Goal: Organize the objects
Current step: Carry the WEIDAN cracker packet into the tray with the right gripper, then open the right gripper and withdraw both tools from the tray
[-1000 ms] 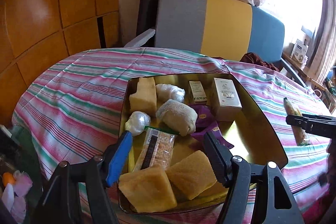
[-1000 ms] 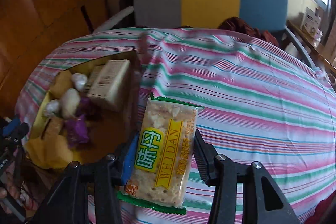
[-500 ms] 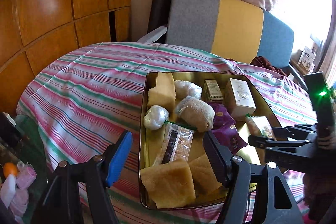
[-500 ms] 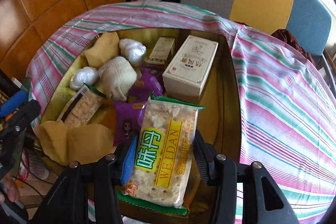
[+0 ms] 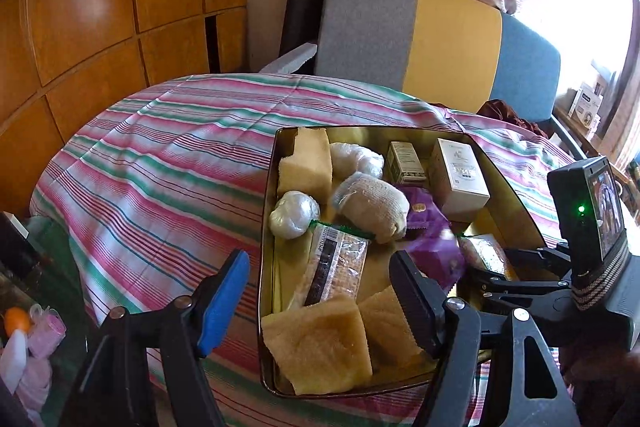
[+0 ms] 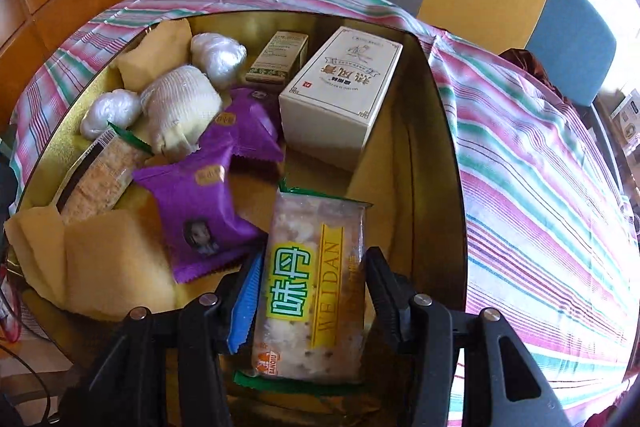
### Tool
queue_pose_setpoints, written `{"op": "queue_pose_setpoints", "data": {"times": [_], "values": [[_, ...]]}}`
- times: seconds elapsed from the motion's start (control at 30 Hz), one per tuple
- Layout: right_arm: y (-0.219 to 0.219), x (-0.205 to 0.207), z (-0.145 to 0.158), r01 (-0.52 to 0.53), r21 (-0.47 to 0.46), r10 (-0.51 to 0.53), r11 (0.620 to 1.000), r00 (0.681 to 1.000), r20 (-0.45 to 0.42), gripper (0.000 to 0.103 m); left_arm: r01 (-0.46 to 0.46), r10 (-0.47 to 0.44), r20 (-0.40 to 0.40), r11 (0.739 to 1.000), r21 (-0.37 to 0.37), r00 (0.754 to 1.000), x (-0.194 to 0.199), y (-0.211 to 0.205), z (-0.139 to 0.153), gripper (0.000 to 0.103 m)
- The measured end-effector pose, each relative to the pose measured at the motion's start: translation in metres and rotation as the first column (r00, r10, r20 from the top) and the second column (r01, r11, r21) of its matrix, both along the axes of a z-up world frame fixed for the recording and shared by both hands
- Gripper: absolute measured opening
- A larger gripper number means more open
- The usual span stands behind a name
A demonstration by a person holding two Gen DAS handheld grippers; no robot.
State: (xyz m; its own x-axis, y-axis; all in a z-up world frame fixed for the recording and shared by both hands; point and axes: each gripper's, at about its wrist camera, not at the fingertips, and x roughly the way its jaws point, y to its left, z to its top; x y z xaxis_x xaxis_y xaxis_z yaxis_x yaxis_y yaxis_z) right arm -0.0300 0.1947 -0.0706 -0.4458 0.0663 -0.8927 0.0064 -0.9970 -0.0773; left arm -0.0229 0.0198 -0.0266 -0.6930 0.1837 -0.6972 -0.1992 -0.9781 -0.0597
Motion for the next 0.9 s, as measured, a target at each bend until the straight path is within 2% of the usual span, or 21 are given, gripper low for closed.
{"op": "queue_pose_setpoints", "data": {"times": [0.37, 0.67, 0.9], "values": [[-0.007, 0.021, 0.027, 0.013, 0.038, -0.008, 0.999, 0.99, -0.138, 0.051, -0.007, 0.007, -0.013, 1.0, -0.013, 1.0, 0.003, 0.003, 0.003, 0.074], [-0.011, 0.03, 0.046, 0.021, 0.07, -0.006, 0.997, 0.978, -0.21, 0.051, -0.023, 0.022, -0.027, 0.999, -0.022, 0.999, 0.006, 0.003, 0.006, 0.08], [-0.01, 0.041, 0.065, 0.062, 0.055, -0.044, 0.997, 0.957, -0.287, 0.051, -0.056, 0.055, -0.047, 0.998, -0.022, 0.997, 0.009, 0.0, 0.011, 0.089]]}}
